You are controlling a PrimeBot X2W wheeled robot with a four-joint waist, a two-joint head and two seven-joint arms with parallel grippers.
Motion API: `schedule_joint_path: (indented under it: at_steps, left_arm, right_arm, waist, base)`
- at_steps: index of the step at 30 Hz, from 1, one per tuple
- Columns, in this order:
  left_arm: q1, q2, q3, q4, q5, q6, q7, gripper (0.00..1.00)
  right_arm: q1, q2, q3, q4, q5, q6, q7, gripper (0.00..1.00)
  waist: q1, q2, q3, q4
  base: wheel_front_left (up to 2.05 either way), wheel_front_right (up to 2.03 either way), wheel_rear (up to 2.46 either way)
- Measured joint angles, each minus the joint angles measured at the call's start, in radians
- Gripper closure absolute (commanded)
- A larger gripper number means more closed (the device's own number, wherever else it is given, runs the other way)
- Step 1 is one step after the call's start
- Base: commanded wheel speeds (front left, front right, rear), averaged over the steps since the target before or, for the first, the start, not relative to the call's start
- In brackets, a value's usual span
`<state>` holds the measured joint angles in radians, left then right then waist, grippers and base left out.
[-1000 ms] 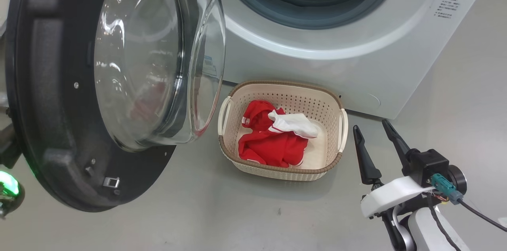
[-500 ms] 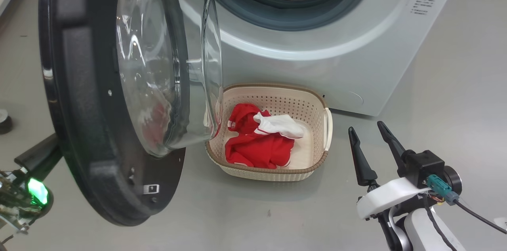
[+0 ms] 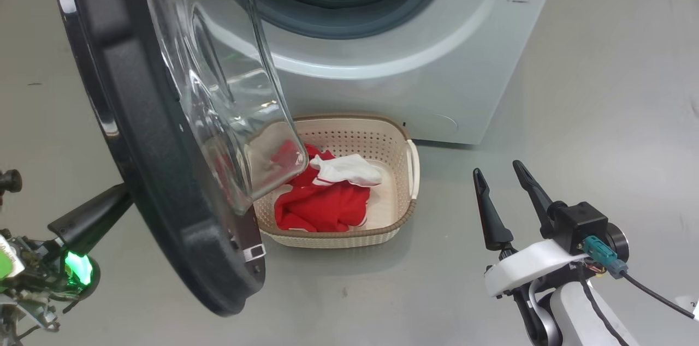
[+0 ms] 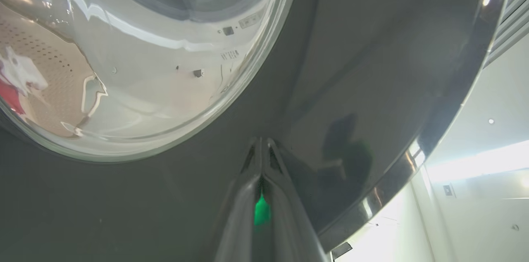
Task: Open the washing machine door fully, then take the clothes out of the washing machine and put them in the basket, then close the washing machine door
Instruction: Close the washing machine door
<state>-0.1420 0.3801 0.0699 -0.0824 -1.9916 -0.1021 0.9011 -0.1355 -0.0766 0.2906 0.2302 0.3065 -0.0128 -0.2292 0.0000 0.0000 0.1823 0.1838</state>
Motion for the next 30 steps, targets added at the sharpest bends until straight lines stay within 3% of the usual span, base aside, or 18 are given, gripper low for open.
schedule_joint_path:
  at_steps: [14, 30]
  left_arm:
    - [-0.004, -0.022, -0.040, -0.064, -0.034, 0.002, 0.022, 1.00]
    - [-0.063, -0.044, -0.067, -0.083, -0.040, 0.036, 0.020, 1.00]
  right_arm:
    - [-0.030, 0.009, 0.005, -0.005, 0.008, 0.000, -0.009, 0.00]
    - [-0.064, 0.016, 0.017, -0.009, 0.019, -0.009, -0.016, 0.00]
  waist:
    - [0.0000, 0.0000, 0.035, -0.130]
    - [0.0000, 0.0000, 0.089, -0.273]
  base:
    - [0.00, 0.00, 0.00]
    - [0.00, 0.00, 0.00]
